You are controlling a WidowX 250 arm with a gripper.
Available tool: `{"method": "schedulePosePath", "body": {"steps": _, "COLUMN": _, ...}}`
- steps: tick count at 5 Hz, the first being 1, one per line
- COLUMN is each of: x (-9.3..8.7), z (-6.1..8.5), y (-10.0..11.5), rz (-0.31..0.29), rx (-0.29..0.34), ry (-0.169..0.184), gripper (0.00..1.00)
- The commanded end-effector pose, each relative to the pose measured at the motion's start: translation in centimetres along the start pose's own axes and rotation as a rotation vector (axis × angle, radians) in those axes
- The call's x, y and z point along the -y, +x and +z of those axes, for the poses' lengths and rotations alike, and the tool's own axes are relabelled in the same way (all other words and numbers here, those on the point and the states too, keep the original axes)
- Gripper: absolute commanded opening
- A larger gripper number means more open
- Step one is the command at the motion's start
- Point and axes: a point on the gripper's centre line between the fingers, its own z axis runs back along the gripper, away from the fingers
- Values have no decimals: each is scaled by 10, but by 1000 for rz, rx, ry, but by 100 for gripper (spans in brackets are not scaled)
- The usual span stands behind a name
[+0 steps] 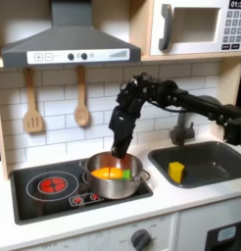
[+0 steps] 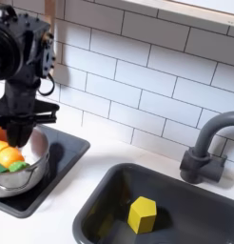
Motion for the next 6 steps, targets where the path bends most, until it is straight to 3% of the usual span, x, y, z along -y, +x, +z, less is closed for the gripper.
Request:
{"method": "schedulePosePath", "body": {"steps": 1, "x": 26, "z": 16, "y": -17, "rz": -202, "rx": -43, "ry": -155, "gripper": 100}}
{"method": "schedulePosePath", "body": {"steps": 2, "x": 29, "z": 18, "y": -17, "rz": -247, "rx": -47, "ry": -159, "gripper": 100}}
{"method": "schedulePosePath", "body": {"steps": 4, "x": 32, "z": -7, "y": -34, "rz": -324, "rx": -80, "ry": -118, "gripper": 100}}
{"method": "schedulePosePath", "body": {"steps": 5, "x": 35, "z": -14, "y": -38, "rz": -337, "rx": -96, "ry": -105, "gripper": 77}}
{"method": "schedulePosePath", "body": {"steps": 6, "x": 38, "z": -24, "y": -42, "rz": -365, "rx": -128, "ry": -96, "gripper": 0}}
